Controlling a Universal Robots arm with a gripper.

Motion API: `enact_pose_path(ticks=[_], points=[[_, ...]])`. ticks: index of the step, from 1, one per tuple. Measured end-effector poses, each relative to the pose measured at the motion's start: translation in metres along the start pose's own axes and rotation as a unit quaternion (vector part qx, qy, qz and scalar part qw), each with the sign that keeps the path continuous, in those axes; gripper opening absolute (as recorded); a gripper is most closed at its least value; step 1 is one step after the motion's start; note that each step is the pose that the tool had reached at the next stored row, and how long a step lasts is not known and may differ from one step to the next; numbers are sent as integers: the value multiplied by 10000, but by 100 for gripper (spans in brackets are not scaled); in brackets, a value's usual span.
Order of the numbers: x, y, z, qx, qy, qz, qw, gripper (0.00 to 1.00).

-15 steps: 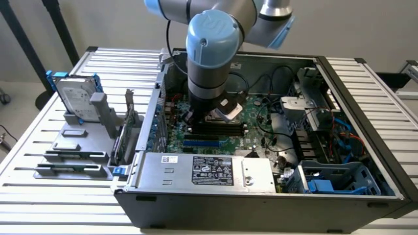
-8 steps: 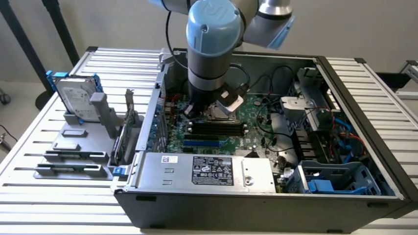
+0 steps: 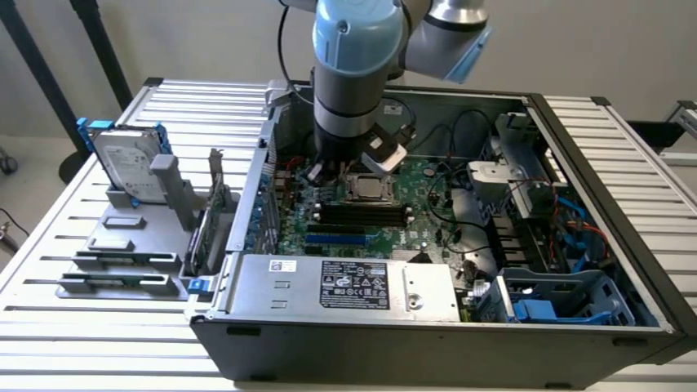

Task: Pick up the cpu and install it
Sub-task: 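Install the first cpu locking lever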

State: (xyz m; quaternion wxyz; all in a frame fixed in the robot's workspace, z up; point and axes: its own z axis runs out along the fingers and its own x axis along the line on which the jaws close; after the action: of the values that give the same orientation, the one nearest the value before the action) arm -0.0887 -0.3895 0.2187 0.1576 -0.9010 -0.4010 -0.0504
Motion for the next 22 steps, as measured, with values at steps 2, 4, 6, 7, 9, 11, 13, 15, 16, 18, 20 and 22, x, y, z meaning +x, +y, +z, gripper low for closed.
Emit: enact_pose_path(ticks=[2,4,6,7,9,11,13,15,16,18,20,22], points=[[14,-13,-3,16,-20,-72,10000,11],[28,-25,-6,31,-39,-143,9999,11],[40,-37,-6,44,-56,-205,9998,11],[47,-43,-5,48,-64,-228,9997,11],[66,-56,1,50,-74,-254,9996,11],[84,-72,9,43,-92,-269,9996,11],[108,-91,19,25,-115,-276,9995,11],[135,-112,30,1,-146,-278,9995,11],[148,-123,35,-14,-164,-278,9995,11],[172,-143,46,-42,-198,-281,9994,11],[193,-161,55,-68,-233,-288,9993,11],[209,-175,62,-91,-267,-303,9991,11]])
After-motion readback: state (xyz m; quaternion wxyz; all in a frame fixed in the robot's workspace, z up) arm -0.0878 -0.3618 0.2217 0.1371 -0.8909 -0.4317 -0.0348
